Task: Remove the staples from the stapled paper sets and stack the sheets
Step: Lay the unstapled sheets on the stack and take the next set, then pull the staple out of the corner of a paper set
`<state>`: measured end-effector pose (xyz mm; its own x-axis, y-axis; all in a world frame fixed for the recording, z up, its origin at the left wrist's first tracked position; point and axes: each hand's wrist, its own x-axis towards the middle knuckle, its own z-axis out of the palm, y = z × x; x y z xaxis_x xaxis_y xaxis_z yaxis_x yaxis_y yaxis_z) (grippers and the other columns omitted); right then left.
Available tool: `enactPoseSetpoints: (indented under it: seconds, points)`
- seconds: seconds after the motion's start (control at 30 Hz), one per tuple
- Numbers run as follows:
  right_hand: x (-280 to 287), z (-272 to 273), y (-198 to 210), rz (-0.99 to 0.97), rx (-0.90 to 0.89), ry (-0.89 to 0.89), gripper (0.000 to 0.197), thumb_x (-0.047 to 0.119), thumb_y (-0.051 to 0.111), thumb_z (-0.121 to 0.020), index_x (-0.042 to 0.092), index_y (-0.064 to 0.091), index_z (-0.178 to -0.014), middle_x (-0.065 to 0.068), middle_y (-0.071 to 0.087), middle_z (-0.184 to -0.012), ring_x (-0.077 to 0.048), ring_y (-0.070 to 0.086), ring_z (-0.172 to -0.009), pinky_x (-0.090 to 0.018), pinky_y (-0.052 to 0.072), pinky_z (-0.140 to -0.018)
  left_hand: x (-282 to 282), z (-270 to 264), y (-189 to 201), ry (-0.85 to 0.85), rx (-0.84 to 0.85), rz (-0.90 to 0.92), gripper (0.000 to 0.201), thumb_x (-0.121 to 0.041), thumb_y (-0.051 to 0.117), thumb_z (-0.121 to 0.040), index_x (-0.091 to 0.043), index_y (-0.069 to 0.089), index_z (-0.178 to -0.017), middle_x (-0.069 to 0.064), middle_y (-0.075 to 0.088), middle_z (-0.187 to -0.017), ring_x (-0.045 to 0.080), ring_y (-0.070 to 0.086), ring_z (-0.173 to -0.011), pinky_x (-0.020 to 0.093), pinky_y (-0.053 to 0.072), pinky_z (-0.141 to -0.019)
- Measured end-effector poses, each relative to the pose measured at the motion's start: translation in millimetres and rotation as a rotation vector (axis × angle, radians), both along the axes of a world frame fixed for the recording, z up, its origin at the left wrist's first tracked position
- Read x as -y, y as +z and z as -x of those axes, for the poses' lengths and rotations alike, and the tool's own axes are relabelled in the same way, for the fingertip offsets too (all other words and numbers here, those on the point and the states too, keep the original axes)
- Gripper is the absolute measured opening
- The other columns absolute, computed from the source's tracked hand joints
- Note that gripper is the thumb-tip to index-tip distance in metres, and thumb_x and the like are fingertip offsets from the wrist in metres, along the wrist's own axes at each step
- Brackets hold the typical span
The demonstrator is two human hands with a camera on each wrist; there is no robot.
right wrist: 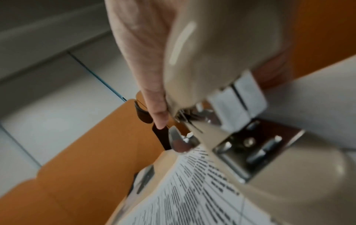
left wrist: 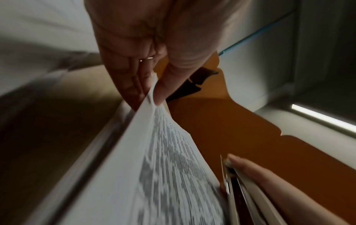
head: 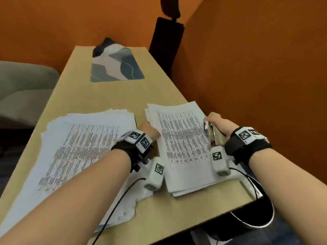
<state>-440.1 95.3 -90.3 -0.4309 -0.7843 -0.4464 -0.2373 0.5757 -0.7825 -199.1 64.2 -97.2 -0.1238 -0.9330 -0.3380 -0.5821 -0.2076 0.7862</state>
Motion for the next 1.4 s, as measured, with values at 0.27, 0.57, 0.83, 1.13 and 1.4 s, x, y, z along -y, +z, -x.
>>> enactPoseSetpoints:
  seconds: [0.27,0.57,0.83,1.13,1.4]
  points:
    - [5,-43,17,-0.220,-0.453,0.278,0.053,0.034,0.038,-0.100,-0.003,0.032,-0.138,-0.022,0.039,-0.141,-0.036,0.041,-0.127,-0.035,0.035,-0.099,-14,38,-19,-0.085,0.421,-0.028,0.019,-0.015,0.047,-0.090,0.000,0.056,-0.098,0.018,0.048,-0.125,0.030,0.049,-0.112,0.037,0.044,-0.094]
    - [26,-56,7,-0.250,-0.790,0.415,0.056,0.046,0.055,-0.088,0.002,0.051,-0.122,-0.018,0.054,-0.123,-0.032,0.049,-0.112,-0.034,0.041,-0.089,-3,13,-15,0.006,0.044,-0.041,0.068,-0.006,0.049,-0.089,-0.003,0.011,-0.145,0.018,0.044,-0.135,0.030,0.049,-0.115,0.033,0.044,-0.089]
    - [43,-117,3,-0.346,-1.060,0.905,0.026,0.021,0.054,-0.090,0.008,0.057,-0.112,-0.011,0.062,-0.108,-0.029,0.059,-0.091,-0.028,0.046,-0.075,41,-81,18,-0.001,0.223,0.100,0.024,0.003,0.047,-0.088,-0.008,0.061,-0.104,0.010,0.059,-0.104,0.029,0.054,-0.104,0.030,0.045,-0.088]
    - [63,-237,14,-0.048,-0.863,1.131,0.037,0.032,0.053,-0.093,-0.001,0.056,-0.110,-0.013,0.059,-0.113,-0.028,0.054,-0.102,-0.029,0.041,-0.073,62,-134,3,-0.264,0.855,0.104,0.026,-0.011,0.045,-0.092,-0.004,0.061,-0.111,0.012,0.060,-0.121,0.027,0.057,-0.107,0.031,0.045,-0.085]
    - [87,-256,-14,-0.132,-0.895,1.116,0.054,0.055,0.071,-0.071,0.007,0.055,-0.089,-0.011,0.054,-0.098,-0.028,0.050,-0.111,-0.036,0.046,-0.080,86,-146,-1,-0.404,1.068,0.097,0.061,-0.050,0.063,-0.079,-0.012,0.052,-0.126,0.007,0.051,-0.131,0.024,0.049,-0.119,0.036,0.035,-0.100]
